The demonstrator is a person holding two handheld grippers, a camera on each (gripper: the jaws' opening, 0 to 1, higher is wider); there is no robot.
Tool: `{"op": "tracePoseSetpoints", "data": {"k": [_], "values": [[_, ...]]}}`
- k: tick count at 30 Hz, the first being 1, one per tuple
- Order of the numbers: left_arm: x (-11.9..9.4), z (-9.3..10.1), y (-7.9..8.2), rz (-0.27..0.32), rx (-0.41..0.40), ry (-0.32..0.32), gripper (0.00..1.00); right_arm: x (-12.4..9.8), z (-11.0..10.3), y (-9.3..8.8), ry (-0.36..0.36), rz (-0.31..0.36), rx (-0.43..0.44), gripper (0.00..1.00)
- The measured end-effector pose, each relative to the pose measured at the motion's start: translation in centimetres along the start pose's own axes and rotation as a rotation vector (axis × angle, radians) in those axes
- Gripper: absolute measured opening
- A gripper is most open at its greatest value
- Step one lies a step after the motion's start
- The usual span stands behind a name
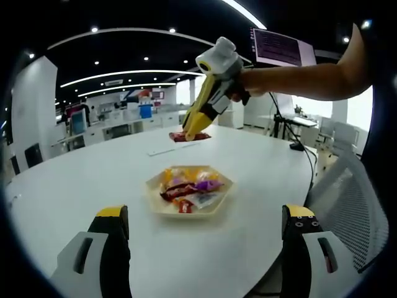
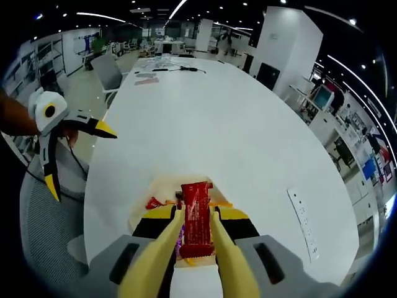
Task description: Place the target food into the container with the food tongs after gripping and lifting it, then release it inside without dropping or visibly crushing the food.
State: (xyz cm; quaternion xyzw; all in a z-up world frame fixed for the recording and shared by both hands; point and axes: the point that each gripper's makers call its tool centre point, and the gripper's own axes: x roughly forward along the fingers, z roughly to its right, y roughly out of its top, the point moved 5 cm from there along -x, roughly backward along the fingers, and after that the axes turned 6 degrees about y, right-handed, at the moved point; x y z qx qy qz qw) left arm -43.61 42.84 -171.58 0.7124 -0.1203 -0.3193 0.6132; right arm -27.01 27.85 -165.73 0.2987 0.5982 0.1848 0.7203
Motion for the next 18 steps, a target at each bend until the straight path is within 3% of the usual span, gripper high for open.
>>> {"op": "tracePoseSetpoints", "data": {"k": [18], "values": [[0.01, -0.09, -0.02, 0.0, -0.005, 0.001, 1.0, 0.74, 0.22, -0.3, 0.003, 0.004, 0.005, 0.25]]}}
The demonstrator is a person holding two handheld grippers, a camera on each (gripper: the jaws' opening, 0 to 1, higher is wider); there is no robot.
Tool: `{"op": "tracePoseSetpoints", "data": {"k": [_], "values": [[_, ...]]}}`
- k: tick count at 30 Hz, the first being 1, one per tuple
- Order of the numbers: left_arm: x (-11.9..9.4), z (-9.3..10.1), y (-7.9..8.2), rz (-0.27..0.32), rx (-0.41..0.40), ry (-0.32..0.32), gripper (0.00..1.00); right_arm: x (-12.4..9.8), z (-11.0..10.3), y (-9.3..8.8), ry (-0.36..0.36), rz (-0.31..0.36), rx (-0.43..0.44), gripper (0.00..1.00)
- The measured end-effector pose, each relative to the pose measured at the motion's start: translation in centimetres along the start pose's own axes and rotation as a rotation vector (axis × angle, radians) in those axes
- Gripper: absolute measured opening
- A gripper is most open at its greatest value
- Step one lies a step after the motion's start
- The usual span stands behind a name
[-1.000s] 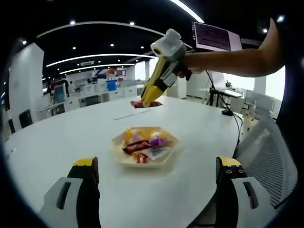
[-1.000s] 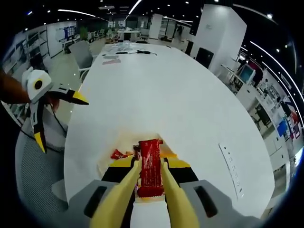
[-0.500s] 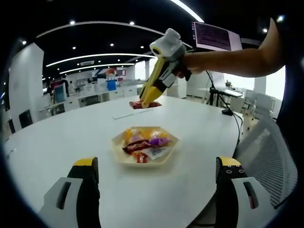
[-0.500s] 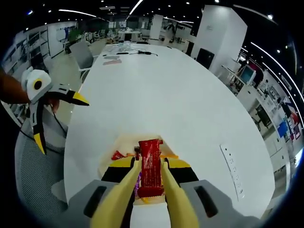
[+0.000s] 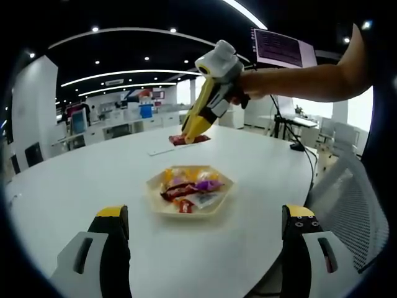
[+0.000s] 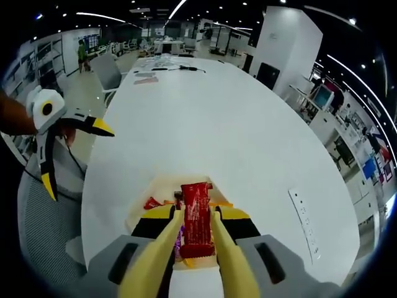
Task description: Place the target food into the container with the food tongs after gripping and lifting it, then release it inside without dropping or visibly crushing the food.
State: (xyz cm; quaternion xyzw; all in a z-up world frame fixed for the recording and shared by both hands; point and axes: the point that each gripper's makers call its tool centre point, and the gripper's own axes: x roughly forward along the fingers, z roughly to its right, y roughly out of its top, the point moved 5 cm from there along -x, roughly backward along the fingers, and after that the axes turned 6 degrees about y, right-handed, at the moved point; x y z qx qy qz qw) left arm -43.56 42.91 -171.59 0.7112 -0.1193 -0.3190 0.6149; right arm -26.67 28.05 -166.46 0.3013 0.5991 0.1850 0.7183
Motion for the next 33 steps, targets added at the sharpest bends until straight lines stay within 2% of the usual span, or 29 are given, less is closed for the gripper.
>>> {"op": "tracePoseSetpoints", "data": {"k": [14, 17, 25, 28, 31, 33], "values": [[0.0, 0.0, 0.0, 0.0, -0.004, 0.003, 1.0, -0.2, -0.1, 0.4, -0.005, 0.026, -0.008, 0.25], [0.0, 0.0, 0.0, -0.002, -0.002, 0.001, 1.0, -0.7, -0.1, 0.6, -0.021, 0.051, -0.009, 0.25], [0.1, 0.2, -0.2, -0.011, 0.0, -0.012, 1.0, -4.6, -0.5, 1.1, -0.04, 0.229, 0.008, 0.25], [0.2, 0.4, -0.2, -0.017, 0.002, -0.021, 1.0, -6.1, -0.7, 0.9, -0.051, 0.268, 0.003, 0.25], [0.3, 0.6, -0.2, -0.025, 0.008, -0.036, 1.0, -7.7, -1.2, 0.7, -0.061, 0.323, -0.013, 0.25], [0.3, 1.1, 0.1, -0.021, 0.011, -0.069, 0.99, -8.9, -1.7, 0.4, -0.062, 0.372, -0.024, 0.25]]}}
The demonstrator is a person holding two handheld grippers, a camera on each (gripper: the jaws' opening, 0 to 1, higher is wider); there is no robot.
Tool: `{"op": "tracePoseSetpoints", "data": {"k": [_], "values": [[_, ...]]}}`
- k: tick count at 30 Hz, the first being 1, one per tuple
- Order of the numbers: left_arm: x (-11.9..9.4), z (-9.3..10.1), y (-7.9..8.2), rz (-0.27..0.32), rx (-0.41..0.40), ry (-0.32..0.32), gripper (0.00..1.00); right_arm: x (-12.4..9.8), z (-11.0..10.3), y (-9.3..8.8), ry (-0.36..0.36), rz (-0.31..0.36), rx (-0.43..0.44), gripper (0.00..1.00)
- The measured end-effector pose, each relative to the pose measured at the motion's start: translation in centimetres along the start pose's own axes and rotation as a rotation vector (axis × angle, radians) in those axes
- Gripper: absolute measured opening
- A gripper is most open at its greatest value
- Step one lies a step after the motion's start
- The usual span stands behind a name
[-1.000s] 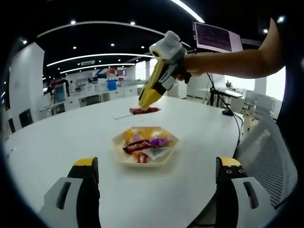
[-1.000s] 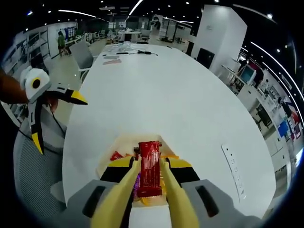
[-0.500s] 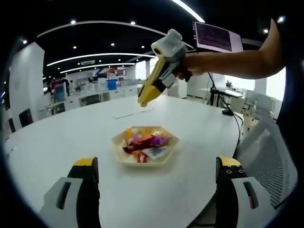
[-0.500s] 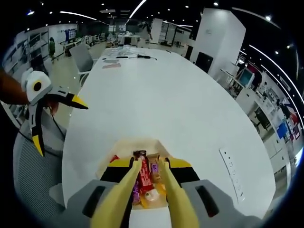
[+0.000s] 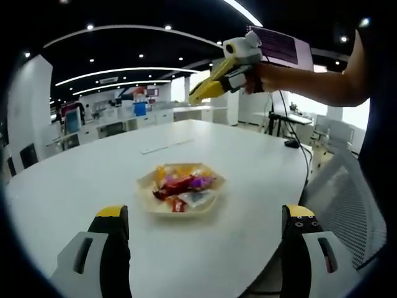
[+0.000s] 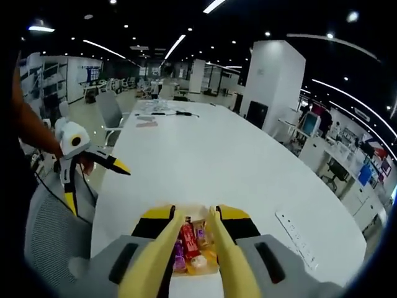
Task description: Place the target food into the container with the food tongs after gripping and lifting it, then release it inside without dropping or visibly crushing the food.
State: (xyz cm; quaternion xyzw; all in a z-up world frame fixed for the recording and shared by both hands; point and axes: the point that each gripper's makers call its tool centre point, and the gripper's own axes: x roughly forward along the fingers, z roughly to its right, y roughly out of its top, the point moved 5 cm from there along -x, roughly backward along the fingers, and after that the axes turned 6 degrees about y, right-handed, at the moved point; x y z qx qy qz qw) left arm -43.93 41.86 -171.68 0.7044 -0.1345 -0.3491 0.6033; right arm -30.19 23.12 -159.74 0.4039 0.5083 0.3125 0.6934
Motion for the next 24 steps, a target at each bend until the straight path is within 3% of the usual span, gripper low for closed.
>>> {"op": "tracePoseSetpoints", "data": {"k": [4, 6, 11, 20, 24], "values": [[0.6, 0.9, 0.3, -0.027, 0.081, -0.051, 0.99, -2.0, -0.6, -0.6, -0.024, 0.03, 0.013, 0.25], [1.0, 1.2, 1.1, -0.021, 0.076, -0.075, 0.98, -2.7, -0.9, -0.7, -0.026, 0.057, 0.038, 0.25], [2.5, 1.4, 5.7, 0.055, 0.094, -0.147, 0.95, -4.9, -2.2, -0.4, -0.016, 0.182, 0.033, 0.25], [4.2, 1.8, 12.3, 0.138, 0.144, -0.291, 0.8, -6.3, -5.2, 0.0, 0.032, 0.252, 0.005, 0.26], [5.1, 2.5, 13.9, 0.147, 0.206, -0.349, 0.72, -6.6, -6.2, 0.3, 0.069, 0.291, 0.016, 0.26]]}}
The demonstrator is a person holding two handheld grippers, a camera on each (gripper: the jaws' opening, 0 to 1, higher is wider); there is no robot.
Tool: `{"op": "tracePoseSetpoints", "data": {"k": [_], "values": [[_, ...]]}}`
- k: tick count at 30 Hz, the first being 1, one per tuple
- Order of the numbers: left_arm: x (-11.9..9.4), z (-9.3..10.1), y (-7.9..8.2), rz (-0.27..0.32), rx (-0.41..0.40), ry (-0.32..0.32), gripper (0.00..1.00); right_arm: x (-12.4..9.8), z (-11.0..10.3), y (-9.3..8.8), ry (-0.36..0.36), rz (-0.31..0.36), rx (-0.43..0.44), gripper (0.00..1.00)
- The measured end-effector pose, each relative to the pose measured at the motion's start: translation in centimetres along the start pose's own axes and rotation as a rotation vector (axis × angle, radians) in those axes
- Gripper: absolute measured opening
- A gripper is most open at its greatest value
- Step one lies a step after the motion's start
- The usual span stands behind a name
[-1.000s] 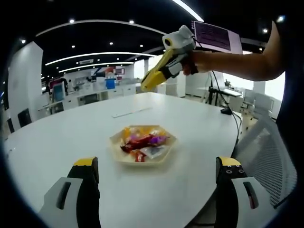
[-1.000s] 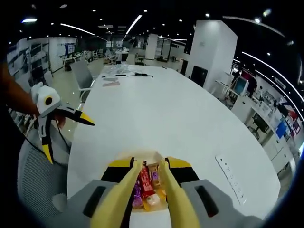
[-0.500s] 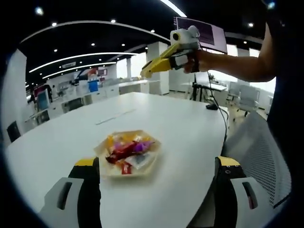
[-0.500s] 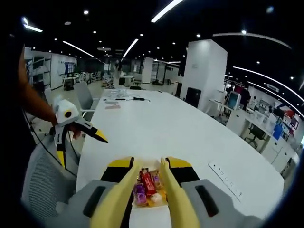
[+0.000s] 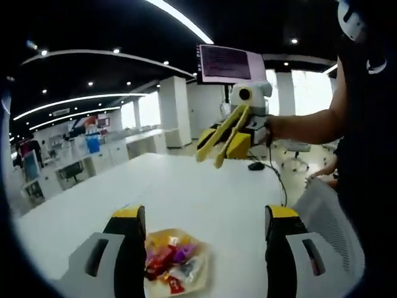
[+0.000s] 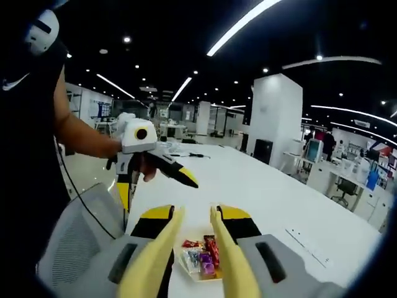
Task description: Place the target food into the container with the food tongs after gripping and lifting it, then release it inside without dropping or visibly crushing the food.
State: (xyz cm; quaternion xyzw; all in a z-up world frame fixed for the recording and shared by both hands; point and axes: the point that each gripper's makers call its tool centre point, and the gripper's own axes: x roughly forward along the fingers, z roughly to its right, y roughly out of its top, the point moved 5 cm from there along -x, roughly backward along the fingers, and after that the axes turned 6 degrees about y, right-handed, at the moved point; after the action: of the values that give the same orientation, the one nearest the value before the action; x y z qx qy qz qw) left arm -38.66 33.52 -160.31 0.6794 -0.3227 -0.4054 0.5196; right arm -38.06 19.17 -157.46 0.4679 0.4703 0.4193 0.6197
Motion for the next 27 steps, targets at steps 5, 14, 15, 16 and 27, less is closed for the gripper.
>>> {"op": "tracePoseSetpoints", "data": {"k": [5, 14, 15, 16, 27], "values": [[1.3, 1.0, 1.7, 0.03, 0.023, -0.114, 0.61, 0.2, -1.6, 0.2, 0.063, 0.061, 0.024, 0.26], [2.4, 1.9, 2.0, 0.0, 0.024, -0.23, 0.39, 0.7, -2.9, 0.2, 0.124, 0.09, 0.032, 0.26], [2.4, 2.1, 2.1, 0.001, 0.024, -0.241, 0.36, 0.7, -2.9, 0.2, 0.122, 0.094, 0.026, 0.26], [2.4, 2.2, 2.2, 0.006, 0.021, -0.251, 0.35, 0.8, -3.0, 0.1, 0.127, 0.094, 0.029, 0.26], [2.4, 2.7, 2.4, -0.007, 0.021, -0.317, 0.23, 1.5, -3.3, -0.4, 0.153, 0.094, 0.027, 0.26]]}}
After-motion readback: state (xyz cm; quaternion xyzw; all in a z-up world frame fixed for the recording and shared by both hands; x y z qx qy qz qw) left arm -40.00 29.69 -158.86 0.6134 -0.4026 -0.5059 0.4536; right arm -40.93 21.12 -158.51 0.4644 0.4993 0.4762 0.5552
